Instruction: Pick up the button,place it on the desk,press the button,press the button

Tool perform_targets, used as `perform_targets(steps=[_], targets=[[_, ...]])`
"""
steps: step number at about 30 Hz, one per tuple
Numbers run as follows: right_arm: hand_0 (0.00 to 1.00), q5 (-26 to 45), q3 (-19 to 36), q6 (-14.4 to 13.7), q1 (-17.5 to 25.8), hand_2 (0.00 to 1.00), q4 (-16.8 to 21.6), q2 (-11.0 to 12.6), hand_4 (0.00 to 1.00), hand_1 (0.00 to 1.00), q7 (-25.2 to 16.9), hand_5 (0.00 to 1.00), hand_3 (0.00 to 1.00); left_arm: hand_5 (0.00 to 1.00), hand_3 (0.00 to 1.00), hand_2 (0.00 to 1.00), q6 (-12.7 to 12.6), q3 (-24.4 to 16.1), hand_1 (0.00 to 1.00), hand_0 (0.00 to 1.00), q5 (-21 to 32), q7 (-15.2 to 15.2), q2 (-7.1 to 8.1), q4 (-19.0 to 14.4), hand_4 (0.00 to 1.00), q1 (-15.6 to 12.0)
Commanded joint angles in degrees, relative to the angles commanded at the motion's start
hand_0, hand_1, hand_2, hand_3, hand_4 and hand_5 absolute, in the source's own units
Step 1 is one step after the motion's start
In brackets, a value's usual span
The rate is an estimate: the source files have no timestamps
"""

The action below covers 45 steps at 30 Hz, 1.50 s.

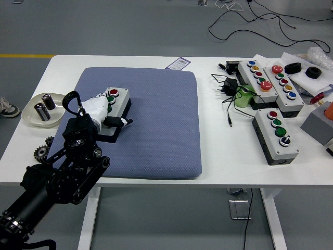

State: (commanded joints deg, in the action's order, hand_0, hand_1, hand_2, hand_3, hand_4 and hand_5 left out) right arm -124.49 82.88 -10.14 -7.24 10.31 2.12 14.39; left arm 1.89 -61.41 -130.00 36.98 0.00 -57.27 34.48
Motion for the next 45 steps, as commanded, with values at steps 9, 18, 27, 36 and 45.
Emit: perform_targets(steps=[9,18,27,36,45], targets=[[0.679,0.1,0.0,0.1,0.1,0.704,0.0,0.0,0.338,0.652,0.1,0.19,0.646,0.071,0.915,0.666,0.3,-0.2,0.472,0.453,0.0,0.0,0.0,1.1,0.694,-0.7],[0.679,-0.3,0.5,0.0,0.2,0.703,0.0,0.1,0.336,0.651,0.1,0.189,0.646,0.002,0.852,0.327,-3.4,-0.1,0.263,0.216,0.0,0.0,0.0,1.1,0.575,-1.1],[0.679,-0.2,0.4,0.0,0.2,0.703,0.0,0.0,0.337,0.651,0.1,0.188,0.646,0.002,0.813,0.31,-8.7,0.8,0.249,0.193,0.0,0.0,0.73,1.3,0.573,-1.6],[0.679,-0.2,0.5,0.0,0.2,0.702,0.0,-0.1,0.337,0.651,0.2,0.188,0.645,0.002,0.786,0.273,-15.1,6.5,0.21,0.162,0.0,-15.3,6.44,1.7,0.499,0.2],[0.679,-0.1,0.4,0.0,0.0,0.701,0.0,-0.1,0.337,0.651,0.2,0.188,0.645,0.002,0.768,0.27,-17.1,13.6,0.208,0.157,0.0,-36.3,12.67,3.9,0.493,4.8]])
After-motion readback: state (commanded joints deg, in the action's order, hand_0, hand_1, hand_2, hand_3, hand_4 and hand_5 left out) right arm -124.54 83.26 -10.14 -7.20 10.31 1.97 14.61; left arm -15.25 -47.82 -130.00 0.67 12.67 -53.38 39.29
